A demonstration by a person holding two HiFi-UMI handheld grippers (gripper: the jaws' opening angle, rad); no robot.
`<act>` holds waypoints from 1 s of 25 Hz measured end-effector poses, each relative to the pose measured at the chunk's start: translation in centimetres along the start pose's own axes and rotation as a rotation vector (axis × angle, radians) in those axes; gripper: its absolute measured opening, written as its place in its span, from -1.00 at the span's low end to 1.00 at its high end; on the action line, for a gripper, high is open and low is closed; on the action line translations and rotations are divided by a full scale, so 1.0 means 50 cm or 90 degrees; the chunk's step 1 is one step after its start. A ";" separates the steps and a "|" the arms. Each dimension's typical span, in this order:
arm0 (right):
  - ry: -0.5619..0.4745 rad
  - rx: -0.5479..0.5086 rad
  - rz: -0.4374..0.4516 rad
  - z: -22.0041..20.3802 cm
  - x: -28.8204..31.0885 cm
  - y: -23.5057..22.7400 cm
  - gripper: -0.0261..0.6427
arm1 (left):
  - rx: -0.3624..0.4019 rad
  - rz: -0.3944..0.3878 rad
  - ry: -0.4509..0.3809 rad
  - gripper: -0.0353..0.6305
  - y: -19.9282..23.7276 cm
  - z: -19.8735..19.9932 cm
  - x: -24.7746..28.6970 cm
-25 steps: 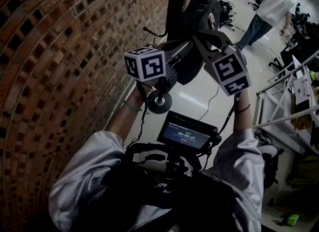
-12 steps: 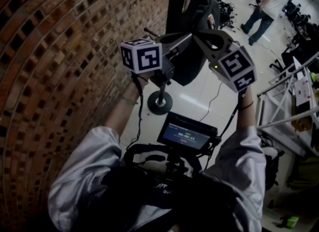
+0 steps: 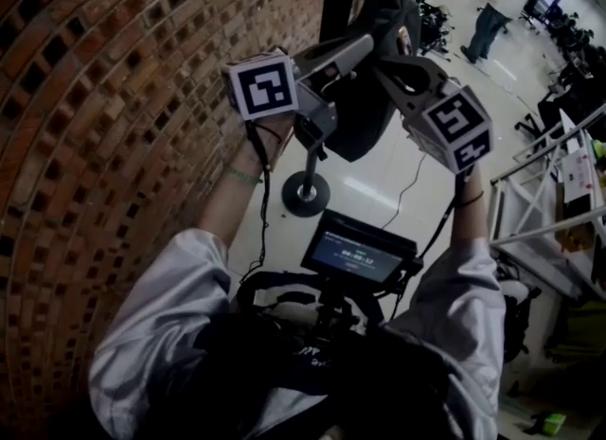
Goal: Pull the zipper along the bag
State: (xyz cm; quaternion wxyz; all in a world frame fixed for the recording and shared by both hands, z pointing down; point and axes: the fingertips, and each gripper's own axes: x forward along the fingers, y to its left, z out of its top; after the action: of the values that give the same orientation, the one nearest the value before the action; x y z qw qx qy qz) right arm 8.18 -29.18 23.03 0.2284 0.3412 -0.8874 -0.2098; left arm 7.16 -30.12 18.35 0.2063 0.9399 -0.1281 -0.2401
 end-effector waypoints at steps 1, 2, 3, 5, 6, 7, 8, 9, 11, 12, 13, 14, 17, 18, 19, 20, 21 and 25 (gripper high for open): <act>-0.001 0.001 -0.001 -0.001 0.001 0.002 -0.88 | 0.045 0.017 0.016 -0.88 0.008 -0.005 -0.004; -0.001 0.000 -0.001 -0.002 0.002 0.003 -0.88 | 0.084 0.038 0.033 -0.88 0.023 -0.015 -0.011; 0.001 -0.002 0.000 -0.003 0.003 0.005 -0.88 | 0.107 0.059 0.050 -0.88 0.041 -0.029 -0.019; 0.011 -0.014 0.001 -0.003 0.006 0.008 -0.88 | 0.111 0.092 0.081 -0.88 0.074 -0.063 -0.034; 0.018 -0.024 0.001 -0.002 0.007 0.009 -0.87 | 0.106 0.105 0.094 -0.88 0.088 -0.080 -0.041; 0.026 -0.036 -0.001 -0.001 0.007 0.009 -0.87 | 0.103 0.117 0.105 -0.88 0.099 -0.096 -0.047; 0.033 -0.048 -0.005 0.000 0.007 0.008 -0.87 | 0.102 0.128 0.115 -0.88 0.108 -0.110 -0.053; 0.039 -0.059 -0.011 0.001 0.006 0.005 -0.87 | 0.104 0.137 0.124 -0.88 0.116 -0.124 -0.058; 0.048 -0.071 -0.029 0.001 0.006 -0.001 -0.88 | 0.113 0.154 0.139 -0.88 0.130 -0.146 -0.068; 0.052 -0.075 -0.035 -0.001 0.008 -0.002 -0.88 | 0.117 0.162 0.144 -0.88 0.136 -0.154 -0.074; 0.056 -0.077 -0.037 -0.002 0.009 -0.001 -0.88 | 0.118 0.168 0.148 -0.88 0.142 -0.161 -0.078; 0.059 -0.077 -0.033 -0.002 0.011 0.000 -0.88 | 0.116 0.172 0.149 -0.88 0.146 -0.166 -0.081; 0.067 -0.076 -0.003 0.001 0.013 0.005 -0.87 | 0.106 0.177 0.153 -0.88 0.154 -0.177 -0.080; 0.070 -0.075 0.005 0.001 0.013 0.007 -0.87 | 0.104 0.177 0.153 -0.88 0.155 -0.180 -0.078; 0.072 -0.073 0.008 0.000 0.013 0.008 -0.86 | 0.101 0.177 0.151 -0.88 0.156 -0.181 -0.077; 0.074 -0.073 0.007 -0.002 0.013 0.009 -0.86 | 0.097 0.176 0.149 -0.88 0.157 -0.182 -0.075; 0.076 -0.073 0.004 -0.005 0.014 0.010 -0.86 | 0.093 0.175 0.147 -0.88 0.158 -0.182 -0.074; 0.084 -0.072 0.001 -0.012 0.020 0.022 -0.85 | 0.085 0.172 0.142 -0.88 0.161 -0.183 -0.075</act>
State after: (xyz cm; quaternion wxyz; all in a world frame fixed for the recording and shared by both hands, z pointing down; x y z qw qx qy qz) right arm 7.28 -29.27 24.35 0.3056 0.3402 -0.8572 -0.2367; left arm 7.45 -32.95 30.78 0.1870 0.9464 -0.2452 -0.0958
